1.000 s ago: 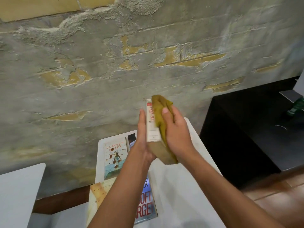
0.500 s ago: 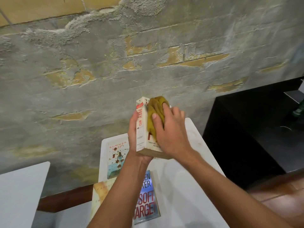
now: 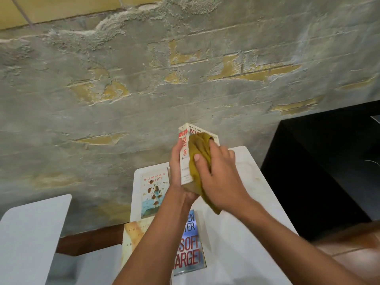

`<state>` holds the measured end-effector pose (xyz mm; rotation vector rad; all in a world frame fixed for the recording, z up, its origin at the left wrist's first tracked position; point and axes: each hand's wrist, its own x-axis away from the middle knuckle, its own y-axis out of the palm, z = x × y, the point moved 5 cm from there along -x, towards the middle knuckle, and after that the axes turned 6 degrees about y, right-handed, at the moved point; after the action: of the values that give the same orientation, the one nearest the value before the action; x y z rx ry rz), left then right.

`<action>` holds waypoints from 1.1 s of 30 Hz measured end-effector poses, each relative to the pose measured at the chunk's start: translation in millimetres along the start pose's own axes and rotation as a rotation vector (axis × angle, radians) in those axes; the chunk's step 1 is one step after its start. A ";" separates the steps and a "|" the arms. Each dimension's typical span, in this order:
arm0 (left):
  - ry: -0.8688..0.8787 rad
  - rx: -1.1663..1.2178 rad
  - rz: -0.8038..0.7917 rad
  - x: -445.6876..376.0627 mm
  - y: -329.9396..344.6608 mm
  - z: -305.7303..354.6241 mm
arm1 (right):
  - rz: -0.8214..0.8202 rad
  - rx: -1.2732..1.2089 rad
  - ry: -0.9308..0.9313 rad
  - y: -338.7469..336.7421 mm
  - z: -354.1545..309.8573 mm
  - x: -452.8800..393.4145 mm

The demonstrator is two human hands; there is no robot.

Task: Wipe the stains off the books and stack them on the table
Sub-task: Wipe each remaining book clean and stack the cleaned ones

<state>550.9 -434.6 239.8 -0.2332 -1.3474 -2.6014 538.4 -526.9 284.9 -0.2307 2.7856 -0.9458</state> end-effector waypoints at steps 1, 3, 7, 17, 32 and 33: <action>-0.015 -0.010 -0.011 0.1 3.1 -1.6 | 0.004 -0.016 0.077 -1.0 6.1 -12.4; -0.026 -0.023 -0.024 1.1 7.3 -7.0 | -0.002 -0.048 0.181 -2.3 14.4 -28.9; -0.011 -0.009 -0.033 1.8 8.2 -6.3 | -0.069 -0.299 0.145 -1.5 11.7 -2.4; 0.061 -0.059 -0.030 8.0 22.0 -18.4 | 0.017 -0.213 0.116 -20.3 3.6 -21.7; 0.074 0.095 0.094 -8.0 -5.2 -25.0 | -0.119 -0.140 0.197 -0.6 12.4 -3.2; 0.076 0.078 0.106 -7.5 -6.3 -26.0 | -0.127 -0.149 0.210 -0.4 15.6 -1.2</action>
<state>555.3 -451.6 218.3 -0.1868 -1.3689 -2.4405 543.1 -536.1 273.1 -0.3523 3.0714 -0.8332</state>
